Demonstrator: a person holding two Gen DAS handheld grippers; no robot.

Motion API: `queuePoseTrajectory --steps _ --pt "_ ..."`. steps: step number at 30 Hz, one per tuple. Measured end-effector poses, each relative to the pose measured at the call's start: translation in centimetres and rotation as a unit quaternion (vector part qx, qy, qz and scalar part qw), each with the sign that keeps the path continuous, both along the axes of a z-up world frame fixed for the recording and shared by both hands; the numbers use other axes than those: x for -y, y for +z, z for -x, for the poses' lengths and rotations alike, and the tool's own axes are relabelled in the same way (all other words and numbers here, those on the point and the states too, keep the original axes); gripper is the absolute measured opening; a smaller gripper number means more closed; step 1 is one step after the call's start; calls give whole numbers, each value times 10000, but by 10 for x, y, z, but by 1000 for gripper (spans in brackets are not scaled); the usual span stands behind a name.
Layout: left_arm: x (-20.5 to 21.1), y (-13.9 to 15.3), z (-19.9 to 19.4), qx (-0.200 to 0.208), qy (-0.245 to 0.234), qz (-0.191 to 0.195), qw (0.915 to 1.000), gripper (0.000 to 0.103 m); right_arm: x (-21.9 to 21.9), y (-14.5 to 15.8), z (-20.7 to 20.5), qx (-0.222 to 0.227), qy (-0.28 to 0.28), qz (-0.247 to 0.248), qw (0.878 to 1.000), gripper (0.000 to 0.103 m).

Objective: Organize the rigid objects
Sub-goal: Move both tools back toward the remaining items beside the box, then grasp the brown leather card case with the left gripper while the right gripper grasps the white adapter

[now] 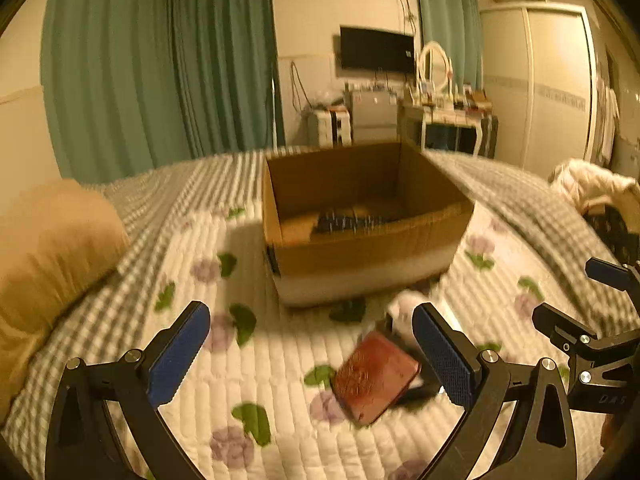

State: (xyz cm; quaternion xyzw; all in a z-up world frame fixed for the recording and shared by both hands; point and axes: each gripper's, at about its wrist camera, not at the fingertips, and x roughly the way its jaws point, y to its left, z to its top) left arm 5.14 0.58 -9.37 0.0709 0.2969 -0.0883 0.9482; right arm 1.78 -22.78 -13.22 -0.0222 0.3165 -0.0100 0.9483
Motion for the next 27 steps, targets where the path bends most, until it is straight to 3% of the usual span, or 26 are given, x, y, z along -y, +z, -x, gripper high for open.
queuePoseTrajectory --steps 8,14,20,27 --pt "10 -55 -7 -913 -286 16 9954 103 10 -56 -5 -824 -54 -532 9952 103" --pt "33 -71 -14 -1137 -547 -164 9919 103 5 -89 -8 -1350 111 -629 9888 103" --pt "25 -81 -27 -1189 -308 -106 9924 100 -1 -110 -13 -1722 162 -506 9836 103" --pt "10 -85 -41 -1251 -168 234 9917 85 -3 -118 -17 -1823 102 -383 9824 103"
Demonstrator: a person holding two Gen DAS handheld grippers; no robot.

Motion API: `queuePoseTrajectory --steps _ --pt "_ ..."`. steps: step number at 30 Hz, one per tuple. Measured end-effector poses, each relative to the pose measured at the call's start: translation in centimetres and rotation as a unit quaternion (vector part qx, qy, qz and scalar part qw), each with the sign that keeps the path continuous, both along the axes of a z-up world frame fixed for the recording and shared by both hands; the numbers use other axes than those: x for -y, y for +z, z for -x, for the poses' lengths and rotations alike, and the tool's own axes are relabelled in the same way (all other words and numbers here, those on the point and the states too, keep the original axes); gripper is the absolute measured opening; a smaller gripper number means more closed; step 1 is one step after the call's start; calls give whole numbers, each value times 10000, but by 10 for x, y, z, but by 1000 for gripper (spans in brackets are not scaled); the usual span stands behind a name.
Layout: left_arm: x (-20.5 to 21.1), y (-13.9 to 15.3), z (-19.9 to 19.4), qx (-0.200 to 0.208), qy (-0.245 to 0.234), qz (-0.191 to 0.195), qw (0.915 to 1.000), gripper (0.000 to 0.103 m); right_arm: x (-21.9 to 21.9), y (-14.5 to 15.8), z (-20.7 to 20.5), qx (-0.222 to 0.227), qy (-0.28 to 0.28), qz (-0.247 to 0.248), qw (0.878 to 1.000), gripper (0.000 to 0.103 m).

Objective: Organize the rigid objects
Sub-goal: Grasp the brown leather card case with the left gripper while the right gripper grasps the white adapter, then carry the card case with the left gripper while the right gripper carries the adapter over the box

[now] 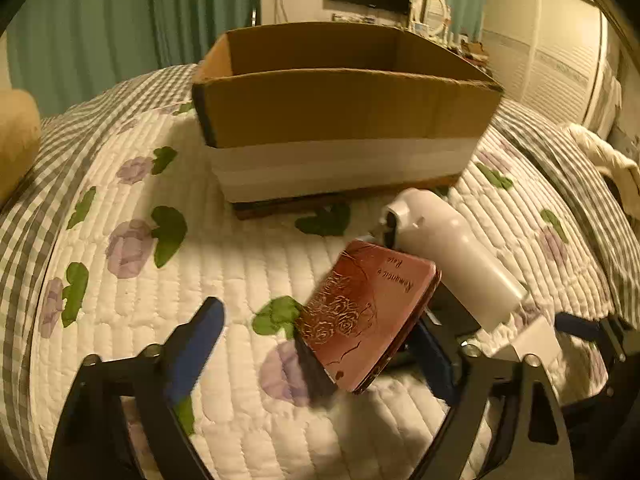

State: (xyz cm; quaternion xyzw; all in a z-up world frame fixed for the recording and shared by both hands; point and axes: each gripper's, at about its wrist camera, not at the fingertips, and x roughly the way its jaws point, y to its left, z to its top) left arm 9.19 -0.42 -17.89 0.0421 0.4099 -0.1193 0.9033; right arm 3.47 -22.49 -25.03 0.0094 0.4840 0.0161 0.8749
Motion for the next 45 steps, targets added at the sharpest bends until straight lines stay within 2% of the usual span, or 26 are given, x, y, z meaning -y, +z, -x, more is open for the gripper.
queuePoseTrajectory --steps 5,6,7,8,9,11,20,30,37,45 --pt "-2 -3 -10 19 -61 155 9999 72 1 0 0 23 -1 23 10000 103" --pt "-1 -3 -12 40 -105 162 9998 56 0 1 0 20 -3 27 10000 102" --pt "0 -3 -13 10 -152 113 9998 24 -1 1 -1 24 -9 34 10000 99" --pt "4 -7 -15 -91 -229 -42 9997 15 -2 1 -1 31 -22 48 10000 91" --pt "5 -7 -13 -59 -230 -109 9997 11 -3 3 0 61 -73 112 9999 81" --pt "4 -6 -8 -12 -270 -95 9996 11 0 5 2 96 -127 112 9998 68" --pt "1 6 15 282 -339 -230 9988 10 -1 12 11 208 -158 -33 9997 68" --pt "-17 21 39 365 -289 -165 9988 10 -9 31 27 480 -207 -38 9986 68" --pt "-24 40 55 458 -193 -57 9987 10 -15 53 41 758 -223 34 9969 68" --pt "-31 73 71 776 -132 164 9968 10 -21 84 55 1157 -257 101 9929 68"
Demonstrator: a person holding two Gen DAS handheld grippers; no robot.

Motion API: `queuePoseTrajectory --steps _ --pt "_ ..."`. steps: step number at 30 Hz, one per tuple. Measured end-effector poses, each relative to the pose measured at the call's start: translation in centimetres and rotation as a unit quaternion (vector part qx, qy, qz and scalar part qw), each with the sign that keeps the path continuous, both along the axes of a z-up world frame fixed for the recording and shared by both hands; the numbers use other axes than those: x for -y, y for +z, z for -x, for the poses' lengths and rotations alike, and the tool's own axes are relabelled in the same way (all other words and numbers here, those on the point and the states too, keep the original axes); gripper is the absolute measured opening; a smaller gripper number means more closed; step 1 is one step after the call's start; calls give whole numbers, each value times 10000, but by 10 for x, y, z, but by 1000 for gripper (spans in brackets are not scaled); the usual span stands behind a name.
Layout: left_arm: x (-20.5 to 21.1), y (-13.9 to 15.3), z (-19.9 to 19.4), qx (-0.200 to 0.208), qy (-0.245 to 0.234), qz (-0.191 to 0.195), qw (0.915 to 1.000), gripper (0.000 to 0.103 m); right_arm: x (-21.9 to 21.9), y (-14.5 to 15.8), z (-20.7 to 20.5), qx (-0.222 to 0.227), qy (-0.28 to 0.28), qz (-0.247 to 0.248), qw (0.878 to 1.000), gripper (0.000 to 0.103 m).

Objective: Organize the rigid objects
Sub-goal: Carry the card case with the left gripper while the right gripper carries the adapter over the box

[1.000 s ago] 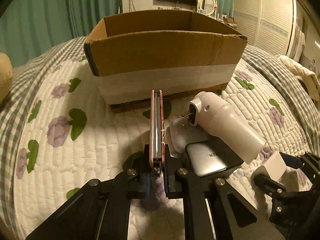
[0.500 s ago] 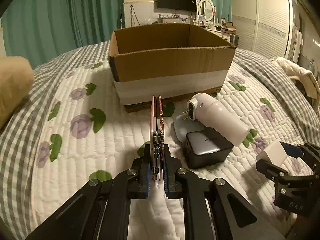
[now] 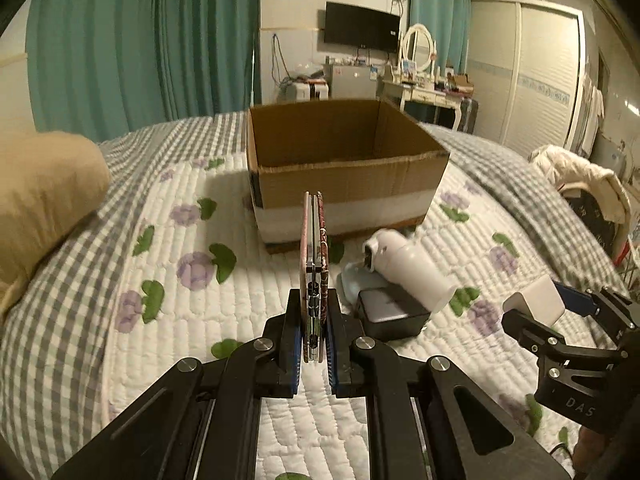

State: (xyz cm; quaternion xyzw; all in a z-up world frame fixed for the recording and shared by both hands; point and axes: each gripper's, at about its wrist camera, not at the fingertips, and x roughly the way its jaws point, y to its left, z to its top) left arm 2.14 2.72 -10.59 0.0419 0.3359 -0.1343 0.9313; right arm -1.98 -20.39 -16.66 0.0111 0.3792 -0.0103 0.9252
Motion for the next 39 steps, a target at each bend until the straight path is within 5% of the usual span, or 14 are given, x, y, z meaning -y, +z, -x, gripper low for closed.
queuePoseTrajectory --steps 19,39 --pt "-11 54 -9 570 264 265 9977 10 3 73 -14 732 127 -204 9970 68" --pt "3 80 -68 927 59 572 9940 10 15 123 -70 1419 321 -186 9892 68"
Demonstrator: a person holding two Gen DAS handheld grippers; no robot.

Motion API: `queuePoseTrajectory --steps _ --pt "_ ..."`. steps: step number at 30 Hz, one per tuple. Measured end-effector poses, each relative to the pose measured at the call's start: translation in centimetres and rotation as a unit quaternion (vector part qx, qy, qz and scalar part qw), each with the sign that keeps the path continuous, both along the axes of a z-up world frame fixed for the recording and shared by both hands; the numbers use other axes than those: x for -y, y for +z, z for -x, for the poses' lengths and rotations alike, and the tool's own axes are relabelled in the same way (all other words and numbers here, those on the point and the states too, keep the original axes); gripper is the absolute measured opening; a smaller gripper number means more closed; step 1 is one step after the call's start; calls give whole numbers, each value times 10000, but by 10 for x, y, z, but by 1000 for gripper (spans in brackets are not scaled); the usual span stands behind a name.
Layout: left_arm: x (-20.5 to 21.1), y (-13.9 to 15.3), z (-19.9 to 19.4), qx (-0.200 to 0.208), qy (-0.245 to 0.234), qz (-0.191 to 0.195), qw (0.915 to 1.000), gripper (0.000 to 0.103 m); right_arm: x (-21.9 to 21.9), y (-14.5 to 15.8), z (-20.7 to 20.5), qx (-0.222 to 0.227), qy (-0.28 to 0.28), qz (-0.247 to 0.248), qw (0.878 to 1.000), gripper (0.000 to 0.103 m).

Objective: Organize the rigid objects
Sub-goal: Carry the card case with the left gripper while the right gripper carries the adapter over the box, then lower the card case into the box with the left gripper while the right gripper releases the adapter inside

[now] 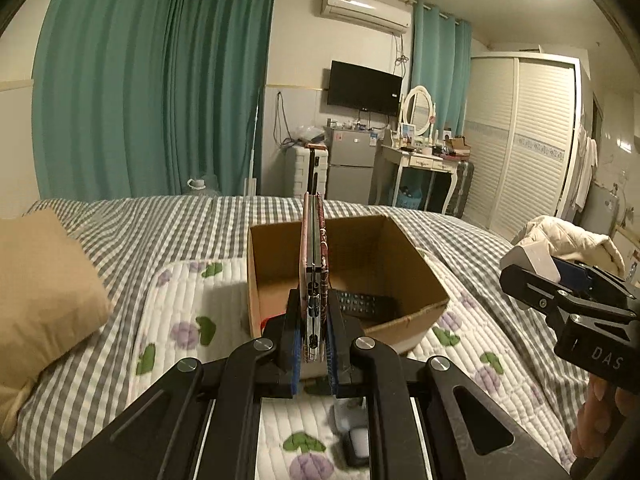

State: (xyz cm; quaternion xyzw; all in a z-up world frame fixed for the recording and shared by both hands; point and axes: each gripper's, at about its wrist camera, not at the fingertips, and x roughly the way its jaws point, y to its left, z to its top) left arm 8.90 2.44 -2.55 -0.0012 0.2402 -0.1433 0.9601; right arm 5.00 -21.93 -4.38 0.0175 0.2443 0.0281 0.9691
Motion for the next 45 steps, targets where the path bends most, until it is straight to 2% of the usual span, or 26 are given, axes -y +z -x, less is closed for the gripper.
queuePoseTrajectory --steps 12,20,21,26,34,40,42,45 --pt "12 -2 -48 38 -43 -162 9999 10 -11 -2 -48 226 158 198 9994 68" --pt "17 -20 -81 -190 -158 -159 9996 10 -16 -12 -102 84 384 571 9976 68" --pt "17 -22 -85 -222 -165 -176 9995 10 -17 -16 -118 27 404 637 9971 68" --pt "17 -35 -108 -364 -173 -243 9989 10 -18 -25 -139 -94 418 683 9967 68" --pt "24 -55 -142 -652 -223 -407 9968 10 -28 -59 -176 -640 646 863 9921 68" --pt "29 -76 -158 -1036 -248 -464 9932 11 -31 -81 -196 -1003 677 989 9877 68" --pt "31 -79 -157 -976 -159 -609 9932 11 -32 -88 -199 -1075 635 1027 9868 68" --pt "32 -78 -157 -979 -177 -574 9934 11 -35 -95 -198 -1041 567 1213 9855 68"
